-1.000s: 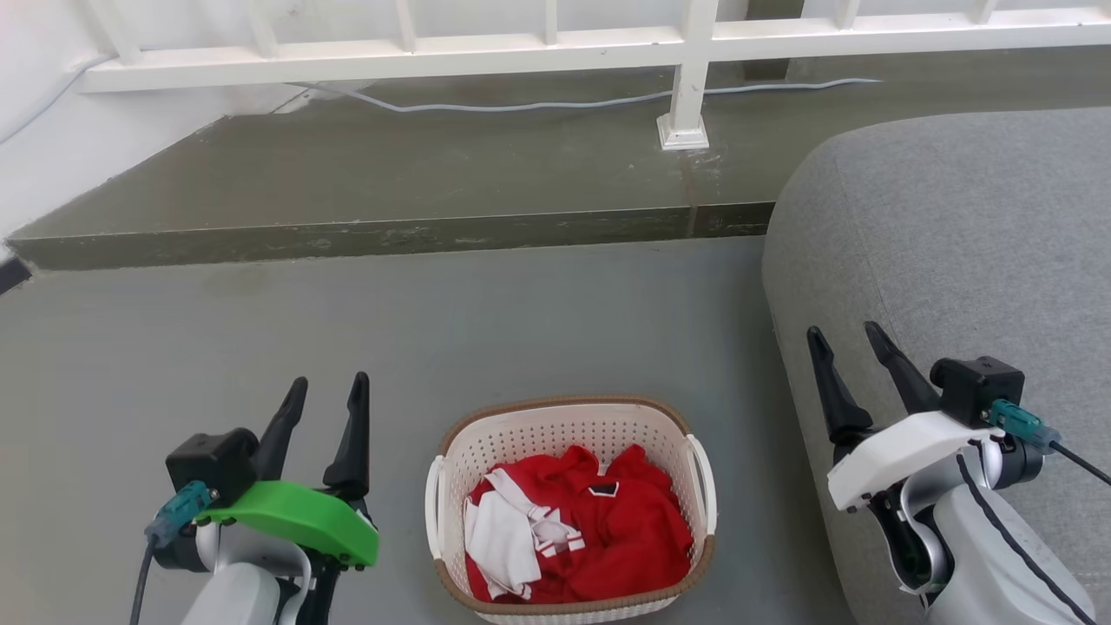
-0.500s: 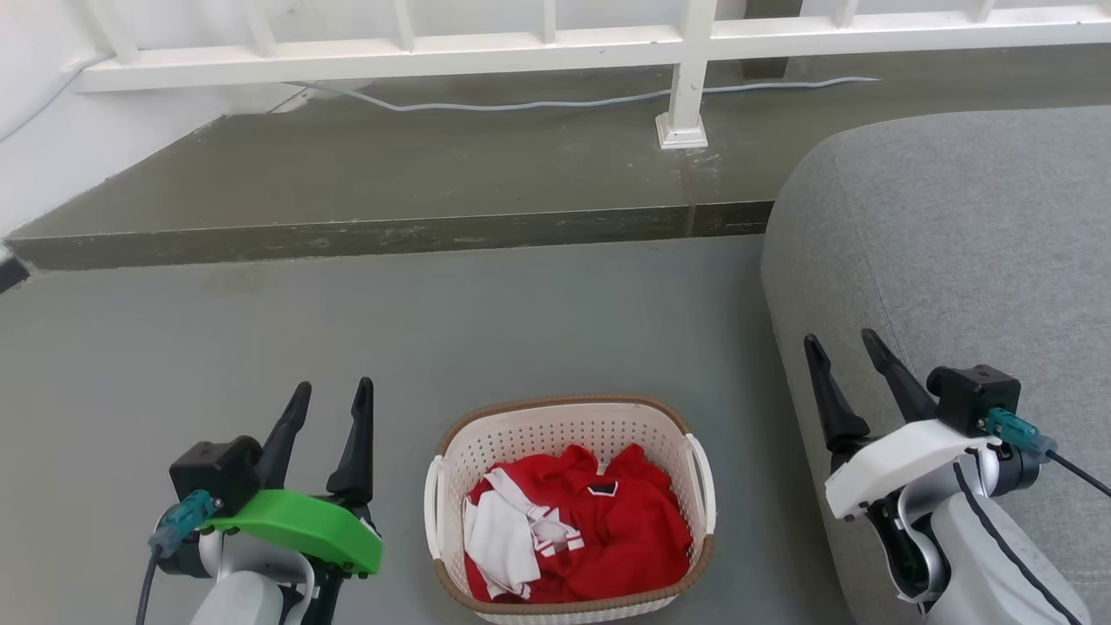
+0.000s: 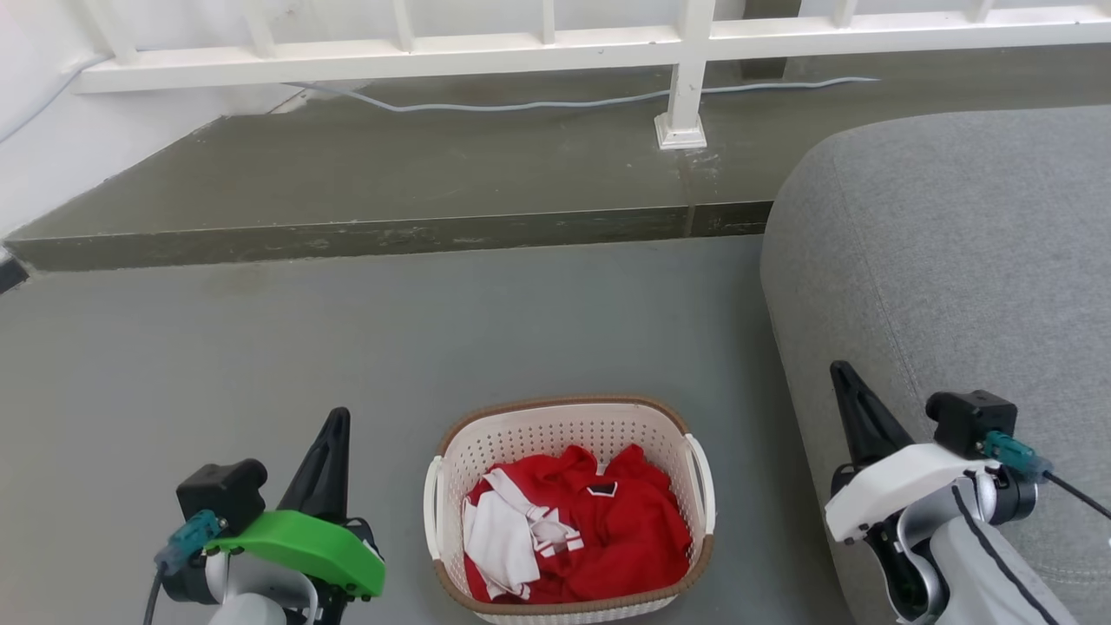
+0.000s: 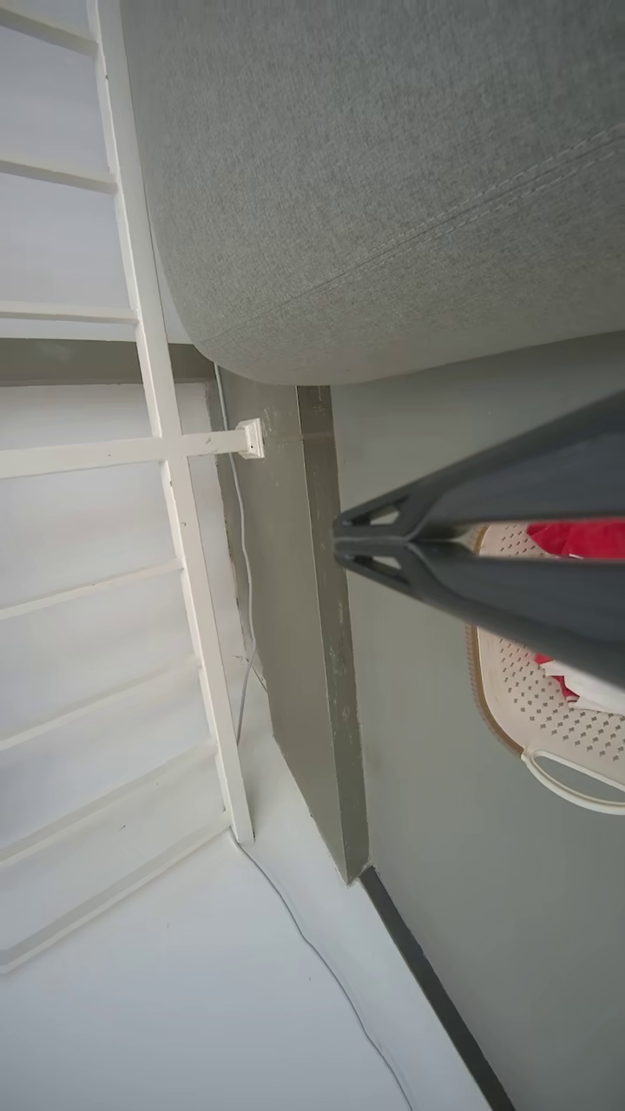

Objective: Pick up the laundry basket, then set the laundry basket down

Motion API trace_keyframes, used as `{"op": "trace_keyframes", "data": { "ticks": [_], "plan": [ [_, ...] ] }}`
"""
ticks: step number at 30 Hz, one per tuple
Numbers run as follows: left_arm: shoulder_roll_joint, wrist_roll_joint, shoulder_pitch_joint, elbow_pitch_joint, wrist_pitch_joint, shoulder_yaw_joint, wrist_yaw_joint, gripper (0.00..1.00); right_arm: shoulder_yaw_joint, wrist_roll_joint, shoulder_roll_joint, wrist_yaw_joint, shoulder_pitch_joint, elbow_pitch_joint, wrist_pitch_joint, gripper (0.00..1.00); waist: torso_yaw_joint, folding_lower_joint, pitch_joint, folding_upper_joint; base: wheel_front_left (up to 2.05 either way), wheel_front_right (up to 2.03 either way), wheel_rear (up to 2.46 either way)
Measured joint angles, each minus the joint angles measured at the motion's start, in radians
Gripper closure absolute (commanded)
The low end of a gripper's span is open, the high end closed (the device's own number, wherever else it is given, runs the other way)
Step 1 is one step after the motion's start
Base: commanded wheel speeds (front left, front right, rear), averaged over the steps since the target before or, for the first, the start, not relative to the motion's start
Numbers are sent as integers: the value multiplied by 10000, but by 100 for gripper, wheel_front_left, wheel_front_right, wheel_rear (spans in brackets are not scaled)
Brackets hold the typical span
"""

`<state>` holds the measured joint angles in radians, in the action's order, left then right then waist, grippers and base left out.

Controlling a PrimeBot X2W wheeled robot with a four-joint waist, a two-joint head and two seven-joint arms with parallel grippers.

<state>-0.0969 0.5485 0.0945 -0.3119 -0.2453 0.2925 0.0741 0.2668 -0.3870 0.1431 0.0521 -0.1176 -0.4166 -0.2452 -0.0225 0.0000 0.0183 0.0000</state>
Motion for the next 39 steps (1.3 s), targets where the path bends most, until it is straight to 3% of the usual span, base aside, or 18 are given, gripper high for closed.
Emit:
{"op": "trace_keyframes", "data": {
  "ticks": [39],
  "plan": [
    [226,4084,-1,25,1406,-1407,150,100,-1655,-4734,-372,213,-11,290,1526,100,88,0,-65,0,0,0,0]
  ]
}}
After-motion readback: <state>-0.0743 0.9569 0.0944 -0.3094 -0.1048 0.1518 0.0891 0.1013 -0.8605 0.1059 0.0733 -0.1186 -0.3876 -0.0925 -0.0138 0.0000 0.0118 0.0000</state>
